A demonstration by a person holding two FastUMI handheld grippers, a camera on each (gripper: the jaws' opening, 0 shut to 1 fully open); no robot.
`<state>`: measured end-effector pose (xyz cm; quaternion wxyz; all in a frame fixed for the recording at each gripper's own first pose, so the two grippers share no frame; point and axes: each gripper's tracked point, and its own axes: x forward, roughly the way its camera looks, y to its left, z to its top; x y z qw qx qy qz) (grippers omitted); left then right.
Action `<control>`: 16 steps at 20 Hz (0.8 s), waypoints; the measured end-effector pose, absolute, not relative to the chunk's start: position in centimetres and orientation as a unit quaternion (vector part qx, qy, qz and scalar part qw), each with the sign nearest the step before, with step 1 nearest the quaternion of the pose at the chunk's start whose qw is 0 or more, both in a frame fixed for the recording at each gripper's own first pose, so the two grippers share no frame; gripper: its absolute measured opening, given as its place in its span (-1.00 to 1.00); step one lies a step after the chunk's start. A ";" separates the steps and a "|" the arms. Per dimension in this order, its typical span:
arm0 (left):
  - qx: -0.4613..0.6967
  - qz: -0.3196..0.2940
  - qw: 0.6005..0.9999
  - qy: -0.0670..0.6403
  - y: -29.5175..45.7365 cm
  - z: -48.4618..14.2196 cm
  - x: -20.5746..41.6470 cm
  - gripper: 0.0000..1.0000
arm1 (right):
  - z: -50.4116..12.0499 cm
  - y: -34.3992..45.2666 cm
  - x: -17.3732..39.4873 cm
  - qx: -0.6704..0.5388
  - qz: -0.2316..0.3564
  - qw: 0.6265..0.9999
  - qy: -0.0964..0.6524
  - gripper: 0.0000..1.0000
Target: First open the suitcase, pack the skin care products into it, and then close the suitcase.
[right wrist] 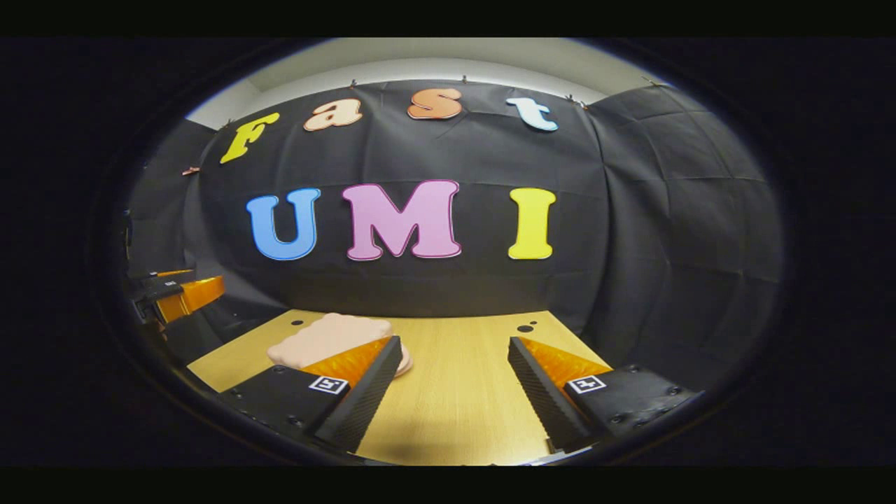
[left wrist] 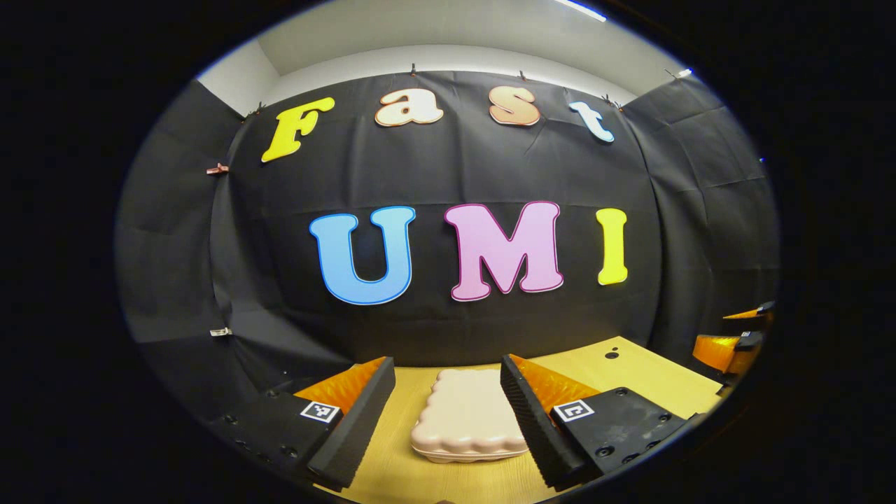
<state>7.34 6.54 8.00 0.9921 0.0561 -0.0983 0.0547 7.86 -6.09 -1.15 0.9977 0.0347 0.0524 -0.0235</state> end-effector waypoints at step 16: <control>0.057 0.020 0.995 -0.082 5.3 6.7 6.4 0.89 | -1.5 -3.3 8.0 0.056 -0.003 0.997 0.055 0.94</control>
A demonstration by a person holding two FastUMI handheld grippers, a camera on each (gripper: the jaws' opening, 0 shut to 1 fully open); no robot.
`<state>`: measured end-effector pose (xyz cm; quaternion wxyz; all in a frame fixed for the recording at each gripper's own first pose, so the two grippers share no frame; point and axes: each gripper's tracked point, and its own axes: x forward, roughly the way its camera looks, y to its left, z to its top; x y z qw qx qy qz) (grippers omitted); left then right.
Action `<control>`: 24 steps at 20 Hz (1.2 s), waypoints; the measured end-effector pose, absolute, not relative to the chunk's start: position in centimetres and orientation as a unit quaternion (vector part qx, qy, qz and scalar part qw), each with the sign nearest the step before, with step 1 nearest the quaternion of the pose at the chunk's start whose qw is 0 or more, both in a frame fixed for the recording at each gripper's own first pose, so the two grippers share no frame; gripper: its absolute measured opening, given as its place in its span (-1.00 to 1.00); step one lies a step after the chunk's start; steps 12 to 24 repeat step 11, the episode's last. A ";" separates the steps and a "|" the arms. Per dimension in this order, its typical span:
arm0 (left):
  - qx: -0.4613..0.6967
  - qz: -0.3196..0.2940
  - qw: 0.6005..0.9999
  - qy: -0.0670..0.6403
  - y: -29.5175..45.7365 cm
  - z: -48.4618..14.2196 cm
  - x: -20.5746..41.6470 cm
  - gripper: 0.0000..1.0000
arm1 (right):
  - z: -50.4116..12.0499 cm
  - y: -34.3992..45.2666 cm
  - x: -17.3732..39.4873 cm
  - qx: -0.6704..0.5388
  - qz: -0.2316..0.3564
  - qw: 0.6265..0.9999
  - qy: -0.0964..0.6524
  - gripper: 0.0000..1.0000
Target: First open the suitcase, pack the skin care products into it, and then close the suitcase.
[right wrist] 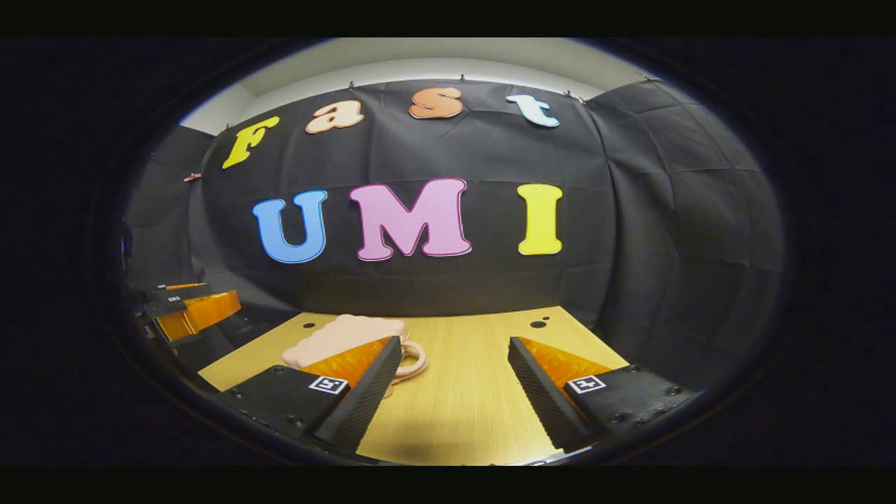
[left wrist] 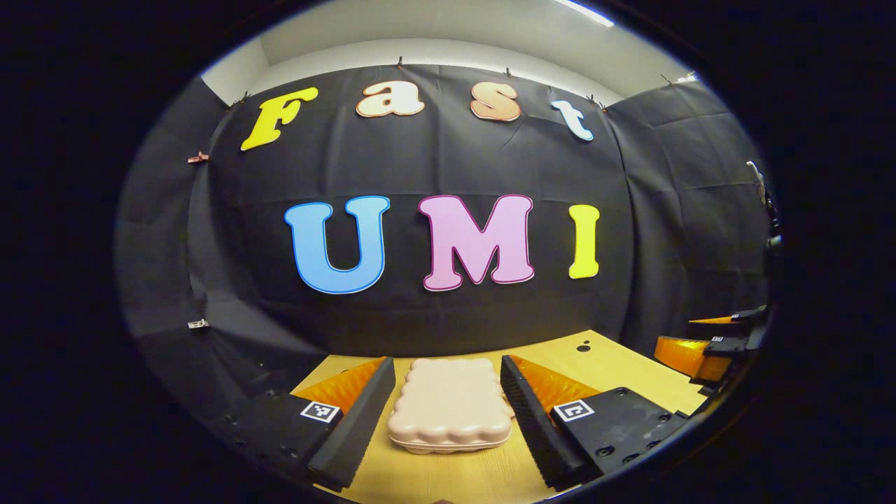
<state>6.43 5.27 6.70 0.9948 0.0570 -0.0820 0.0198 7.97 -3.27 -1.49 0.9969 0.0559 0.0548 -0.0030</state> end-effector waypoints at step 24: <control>0.029 0.073 0.994 -0.079 6.5 7.8 4.4 0.90 | -0.3 -0.2 10.2 0.051 0.080 0.994 0.051 0.94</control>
